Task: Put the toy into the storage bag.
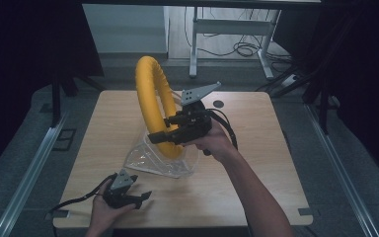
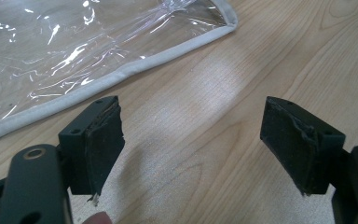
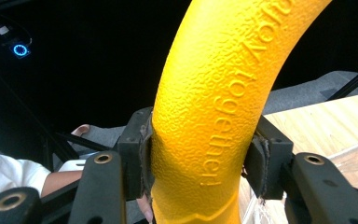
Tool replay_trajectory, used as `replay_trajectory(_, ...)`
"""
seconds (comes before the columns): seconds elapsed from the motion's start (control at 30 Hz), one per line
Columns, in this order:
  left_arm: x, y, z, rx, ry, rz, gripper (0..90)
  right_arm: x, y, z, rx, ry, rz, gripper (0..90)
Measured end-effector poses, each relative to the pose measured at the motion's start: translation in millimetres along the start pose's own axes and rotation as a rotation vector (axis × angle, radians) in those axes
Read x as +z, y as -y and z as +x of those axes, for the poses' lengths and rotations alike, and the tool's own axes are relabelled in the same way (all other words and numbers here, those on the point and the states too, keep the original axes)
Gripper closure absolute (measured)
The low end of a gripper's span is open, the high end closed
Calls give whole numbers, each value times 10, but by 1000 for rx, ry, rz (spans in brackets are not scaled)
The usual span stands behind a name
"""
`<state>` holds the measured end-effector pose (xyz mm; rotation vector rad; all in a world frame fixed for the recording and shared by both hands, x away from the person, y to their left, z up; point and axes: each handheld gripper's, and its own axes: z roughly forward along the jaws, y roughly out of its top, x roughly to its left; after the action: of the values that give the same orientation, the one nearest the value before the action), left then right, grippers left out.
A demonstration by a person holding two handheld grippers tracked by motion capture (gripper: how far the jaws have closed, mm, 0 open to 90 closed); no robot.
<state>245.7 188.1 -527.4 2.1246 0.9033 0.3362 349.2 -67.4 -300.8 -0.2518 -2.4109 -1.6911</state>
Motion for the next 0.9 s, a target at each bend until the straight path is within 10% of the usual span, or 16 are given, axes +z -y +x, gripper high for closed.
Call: replay_trajectory(0.9,12,3,-2,2,0,-1,211,118,299,-280,88,-19,55,496)
